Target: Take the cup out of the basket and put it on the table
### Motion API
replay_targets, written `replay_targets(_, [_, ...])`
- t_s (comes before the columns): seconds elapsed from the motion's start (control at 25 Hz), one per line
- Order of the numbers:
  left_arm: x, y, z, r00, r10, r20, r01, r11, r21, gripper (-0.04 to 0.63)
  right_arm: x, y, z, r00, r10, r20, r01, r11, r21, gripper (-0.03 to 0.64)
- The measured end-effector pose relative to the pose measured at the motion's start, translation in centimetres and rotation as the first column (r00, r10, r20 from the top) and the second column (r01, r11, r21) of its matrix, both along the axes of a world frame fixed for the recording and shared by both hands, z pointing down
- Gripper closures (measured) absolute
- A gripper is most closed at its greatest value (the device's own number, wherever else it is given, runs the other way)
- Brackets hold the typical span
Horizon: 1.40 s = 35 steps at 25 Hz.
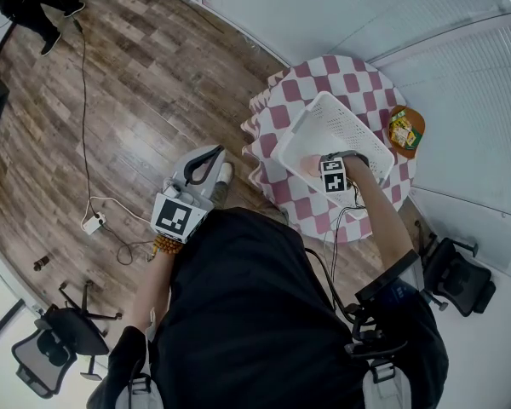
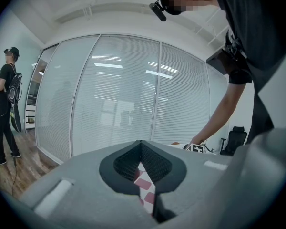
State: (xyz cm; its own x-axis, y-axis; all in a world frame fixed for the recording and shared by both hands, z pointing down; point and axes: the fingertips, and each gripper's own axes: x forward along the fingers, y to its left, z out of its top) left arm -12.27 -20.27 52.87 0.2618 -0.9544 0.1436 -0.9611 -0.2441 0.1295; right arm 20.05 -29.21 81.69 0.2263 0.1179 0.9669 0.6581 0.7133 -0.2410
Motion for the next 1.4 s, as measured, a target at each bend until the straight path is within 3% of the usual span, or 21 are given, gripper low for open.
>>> replay_targets(0.56, [-0.2, -0.5, -0.1, 1.0, -0.002, 0.002, 0.002, 1.0, 0.01, 0.592, -1.5, -0.7, -0.2, 0.985, 0.154, 0.073, -0.158, 0.987, 0.041, 0.588])
replay_targets(0.84, [-0.2, -0.4, -0.1, 1.0, 0.011, 0.004, -0.011, 1.0, 0.019, 0.592, -2.6, -2.0, -0.5, 0.938, 0.304, 0.166, -0.32, 0.944, 0.077, 0.597])
replay_targets(1.4, [-1.4, 0.5, -0.1, 1.0, 0.031, -0.006, -0.031, 0.999, 0.018, 0.592, -2.8, -1.6, -0.7, 0.878, 0.432, 0.208, -0.46, 0.88, 0.115, 0.598])
